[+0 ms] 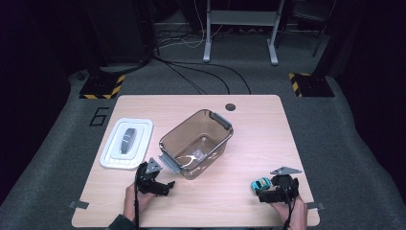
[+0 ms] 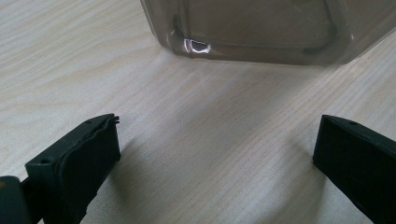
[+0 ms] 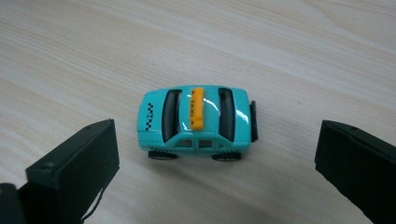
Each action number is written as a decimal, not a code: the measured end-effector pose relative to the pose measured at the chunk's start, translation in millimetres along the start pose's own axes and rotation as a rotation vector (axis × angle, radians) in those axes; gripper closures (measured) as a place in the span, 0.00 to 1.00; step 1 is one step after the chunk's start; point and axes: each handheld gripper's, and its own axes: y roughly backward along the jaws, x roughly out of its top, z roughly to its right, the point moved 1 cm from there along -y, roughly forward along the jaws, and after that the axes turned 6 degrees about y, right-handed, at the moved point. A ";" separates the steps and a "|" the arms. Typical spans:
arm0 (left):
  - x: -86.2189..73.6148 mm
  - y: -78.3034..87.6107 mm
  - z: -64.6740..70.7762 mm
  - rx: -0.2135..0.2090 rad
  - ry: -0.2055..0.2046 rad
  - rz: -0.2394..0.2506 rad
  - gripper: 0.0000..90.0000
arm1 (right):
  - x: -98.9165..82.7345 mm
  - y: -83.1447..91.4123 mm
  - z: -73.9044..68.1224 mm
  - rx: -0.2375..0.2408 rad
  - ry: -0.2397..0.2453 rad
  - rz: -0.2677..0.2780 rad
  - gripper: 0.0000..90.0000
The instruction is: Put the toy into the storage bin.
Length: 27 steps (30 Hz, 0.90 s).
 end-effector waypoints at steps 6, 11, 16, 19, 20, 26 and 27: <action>0.0 0.0 0.0 0.000 0.000 0.000 0.00 | 3.6 -11.9 -5.9 0.003 0.023 -0.025 0.00; 0.0 0.0 0.1 0.000 0.000 0.000 0.00 | 6.0 -18.2 -7.6 0.006 0.018 -0.050 0.00; 0.0 0.0 0.1 0.000 0.000 0.000 0.00 | 7.8 -21.6 -8.7 0.008 0.015 -0.073 0.07; 0.0 0.0 0.1 0.000 0.000 0.000 0.00 | 9.1 -22.9 -8.6 0.000 0.029 -0.068 0.15; 0.0 0.0 0.1 0.000 -0.001 0.000 0.00 | 9.3 -23.0 -9.0 0.005 0.024 -0.075 0.16; 0.0 0.0 0.1 0.000 0.000 0.000 0.00 | 10.4 -22.5 -8.5 -0.019 0.021 -0.072 0.26; -0.1 0.0 0.1 0.000 0.000 0.000 0.00 | 10.2 -22.6 -8.2 -0.019 0.026 -0.071 0.26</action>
